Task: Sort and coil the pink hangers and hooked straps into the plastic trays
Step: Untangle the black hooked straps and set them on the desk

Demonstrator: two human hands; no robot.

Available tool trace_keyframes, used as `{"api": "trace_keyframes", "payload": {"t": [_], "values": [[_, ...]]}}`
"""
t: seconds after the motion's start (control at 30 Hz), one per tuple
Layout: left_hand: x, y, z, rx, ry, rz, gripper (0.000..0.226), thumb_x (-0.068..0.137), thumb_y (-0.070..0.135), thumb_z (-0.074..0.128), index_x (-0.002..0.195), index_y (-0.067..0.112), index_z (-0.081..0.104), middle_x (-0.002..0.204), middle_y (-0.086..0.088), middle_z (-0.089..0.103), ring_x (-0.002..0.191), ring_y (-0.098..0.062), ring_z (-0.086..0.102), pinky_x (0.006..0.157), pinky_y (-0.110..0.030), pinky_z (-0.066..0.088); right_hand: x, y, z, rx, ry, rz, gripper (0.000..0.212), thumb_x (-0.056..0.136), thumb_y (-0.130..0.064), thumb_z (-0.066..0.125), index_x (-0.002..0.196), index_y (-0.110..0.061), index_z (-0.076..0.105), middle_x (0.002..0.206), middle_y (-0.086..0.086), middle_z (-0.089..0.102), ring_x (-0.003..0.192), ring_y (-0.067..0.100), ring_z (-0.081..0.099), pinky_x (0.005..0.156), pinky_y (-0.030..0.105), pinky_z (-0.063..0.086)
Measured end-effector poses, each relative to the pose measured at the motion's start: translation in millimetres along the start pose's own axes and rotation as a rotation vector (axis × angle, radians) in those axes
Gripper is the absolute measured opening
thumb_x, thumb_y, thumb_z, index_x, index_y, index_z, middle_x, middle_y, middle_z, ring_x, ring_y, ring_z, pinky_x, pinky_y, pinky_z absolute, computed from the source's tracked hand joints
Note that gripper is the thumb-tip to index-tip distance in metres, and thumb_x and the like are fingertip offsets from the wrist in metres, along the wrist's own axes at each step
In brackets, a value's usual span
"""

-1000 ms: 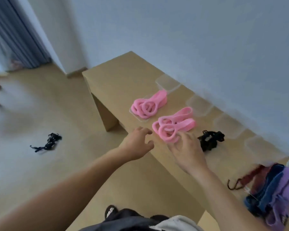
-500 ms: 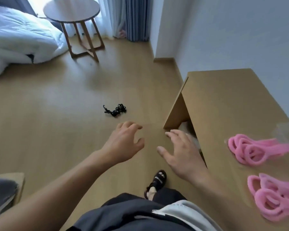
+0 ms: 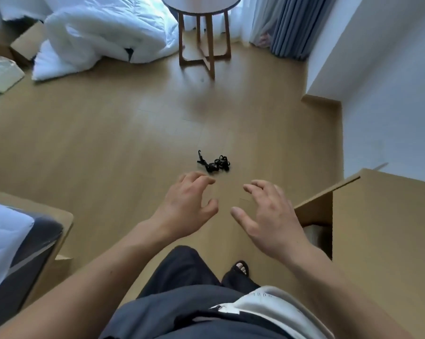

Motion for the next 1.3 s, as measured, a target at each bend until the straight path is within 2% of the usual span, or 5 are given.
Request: {"api": "trace_keyframes", "payload": {"t": [0.3,0.73,0.93,1.1,1.3], "values": [[113.2,-73.6,-40.4,-0.065,0.066,-0.122,0.047,0.094,0.031,0.059,0.138,0.017,0.051,0.143,0.001,0.047,0.137,-0.015,0.033,0.110,-0.025,0.026,153.5,-21.4,5.3,-0.065,-0.106,-0.091,0.061,0.092,-0.056,0.047,0.144,-0.024,0.040,0.146,-0.007,0.036,0.137,0.012,0.026,0.111,0.036,0.027],[332.6,-190.2,-57.5,-0.016,-0.093,-0.111,0.047,0.092,0.034,0.058,0.136,0.018,0.052,0.138,0.002,0.050,0.133,-0.016,0.037,0.108,-0.031,0.034,392.5,-33.3,57.3,0.011,-0.168,0.023,0.059,0.093,-0.053,0.050,0.143,-0.024,0.041,0.146,-0.009,0.036,0.137,0.010,0.024,0.109,0.032,0.023],[425.5,-261.6,44.9,-0.083,-0.145,-0.249,0.044,0.091,0.035,0.056,0.133,0.020,0.054,0.135,0.004,0.052,0.131,-0.013,0.039,0.106,-0.029,0.034,486.7,37.8,159.0,0.053,-0.256,0.070,0.055,0.093,-0.050,0.051,0.141,-0.024,0.043,0.143,-0.009,0.037,0.136,0.011,0.028,0.109,0.032,0.027],[508.2,-345.3,194.8,-0.158,-0.214,-0.387,0.046,0.093,0.036,0.054,0.136,0.021,0.051,0.139,0.003,0.051,0.132,-0.013,0.040,0.107,-0.030,0.035,559.3,145.6,301.1,0.041,-0.318,0.148,0.056,0.094,-0.047,0.052,0.144,-0.024,0.039,0.144,-0.006,0.036,0.136,0.013,0.027,0.109,0.033,0.027],[593.1,-432.3,372.9,-0.121,-0.329,-0.397,0.045,0.093,0.033,0.053,0.135,0.018,0.052,0.136,-0.003,0.052,0.130,-0.020,0.042,0.105,-0.034,0.038,635.1,277.9,481.3,-0.023,-0.374,0.250,0.059,0.091,-0.039,0.057,0.144,-0.021,0.039,0.145,0.003,0.036,0.136,0.024,0.028,0.108,0.042,0.034]]}}
Point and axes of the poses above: each hand's wrist, its own x-axis towards the middle knuckle, its own z-axis out of the palm, y = z × x, the point moved 8 cm from there along x, towards the middle knuckle
